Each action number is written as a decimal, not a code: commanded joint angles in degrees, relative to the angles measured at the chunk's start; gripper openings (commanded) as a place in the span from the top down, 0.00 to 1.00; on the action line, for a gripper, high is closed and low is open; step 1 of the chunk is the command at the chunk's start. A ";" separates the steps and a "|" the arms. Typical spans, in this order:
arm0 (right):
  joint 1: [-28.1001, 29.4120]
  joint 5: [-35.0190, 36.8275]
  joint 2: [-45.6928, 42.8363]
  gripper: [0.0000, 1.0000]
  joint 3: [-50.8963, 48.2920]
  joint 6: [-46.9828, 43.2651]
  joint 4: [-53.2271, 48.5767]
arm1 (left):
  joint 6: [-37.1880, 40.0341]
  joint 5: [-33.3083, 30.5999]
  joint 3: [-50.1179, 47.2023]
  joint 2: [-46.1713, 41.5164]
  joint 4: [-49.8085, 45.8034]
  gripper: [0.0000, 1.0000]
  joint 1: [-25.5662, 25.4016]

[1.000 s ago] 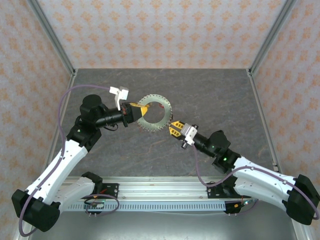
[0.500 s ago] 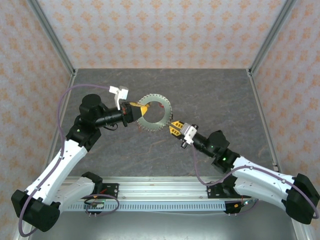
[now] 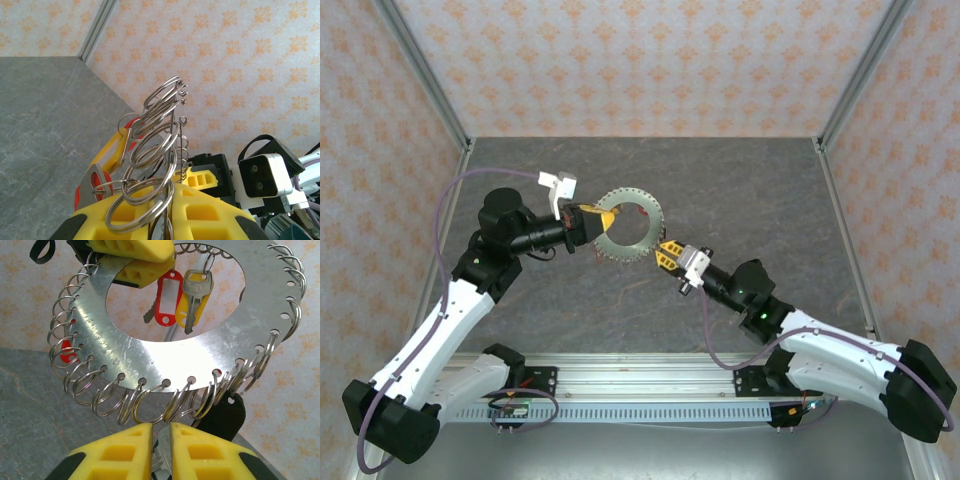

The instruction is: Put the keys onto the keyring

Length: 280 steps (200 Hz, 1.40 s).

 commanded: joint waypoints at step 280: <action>0.43 1.18 2.46 0.89 3.37 0.28 5.67 | -0.23 0.95 1.28 -0.83 2.15 1.00 -0.09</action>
